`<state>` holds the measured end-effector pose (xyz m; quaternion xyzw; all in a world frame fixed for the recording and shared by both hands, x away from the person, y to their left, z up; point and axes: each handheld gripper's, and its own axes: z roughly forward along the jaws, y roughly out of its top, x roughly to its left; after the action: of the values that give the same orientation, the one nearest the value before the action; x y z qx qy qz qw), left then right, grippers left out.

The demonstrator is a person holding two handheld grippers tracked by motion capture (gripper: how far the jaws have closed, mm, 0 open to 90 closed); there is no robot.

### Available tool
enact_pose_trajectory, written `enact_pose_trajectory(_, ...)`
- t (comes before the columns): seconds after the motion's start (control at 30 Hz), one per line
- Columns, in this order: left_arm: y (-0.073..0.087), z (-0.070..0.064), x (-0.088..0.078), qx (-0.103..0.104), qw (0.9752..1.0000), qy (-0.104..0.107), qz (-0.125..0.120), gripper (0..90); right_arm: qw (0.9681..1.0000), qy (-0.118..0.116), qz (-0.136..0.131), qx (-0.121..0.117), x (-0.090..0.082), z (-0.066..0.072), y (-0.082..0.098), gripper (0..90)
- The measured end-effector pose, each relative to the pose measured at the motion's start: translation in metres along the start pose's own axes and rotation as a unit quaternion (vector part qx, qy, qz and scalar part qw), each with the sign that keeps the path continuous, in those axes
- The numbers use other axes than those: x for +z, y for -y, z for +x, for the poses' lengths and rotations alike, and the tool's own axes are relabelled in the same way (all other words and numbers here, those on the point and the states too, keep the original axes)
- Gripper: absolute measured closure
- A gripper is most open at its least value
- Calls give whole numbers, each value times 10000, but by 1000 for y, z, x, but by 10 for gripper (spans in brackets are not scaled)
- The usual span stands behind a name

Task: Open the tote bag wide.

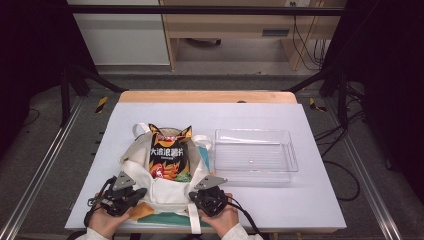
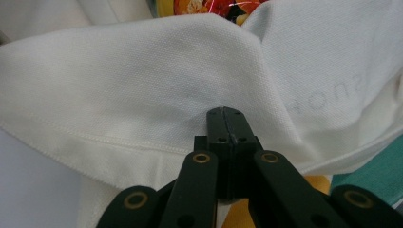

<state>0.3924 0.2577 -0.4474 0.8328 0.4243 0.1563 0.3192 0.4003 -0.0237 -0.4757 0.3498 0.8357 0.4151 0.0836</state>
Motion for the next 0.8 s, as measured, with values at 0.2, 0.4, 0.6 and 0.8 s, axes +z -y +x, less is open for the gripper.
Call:
enact_pose_trajectory(0.2, -4, 5, -5, -205, 9991, 268, -250, 866, 10000, 0, -35, -24, 1, 0, 1, 900)
enact_pose_trajectory(0.4, -39, 22, -17, -269, 9941, -192, -1029, 861, 9999, -2, -42, -115, 1, 0, 2, 900)
enact_pose_trajectory(0.6, -57, 52, 5, -629, 9928, -330, -964, 873, 9998, -5, -104, -181, 0, 0, 4, 900)
enact_pose_trajectory(0.8, -37, 56, 15, -556, 9971, -338, -403, 899, 9999, -63, -31, -111, -1, -2, 0, 900)
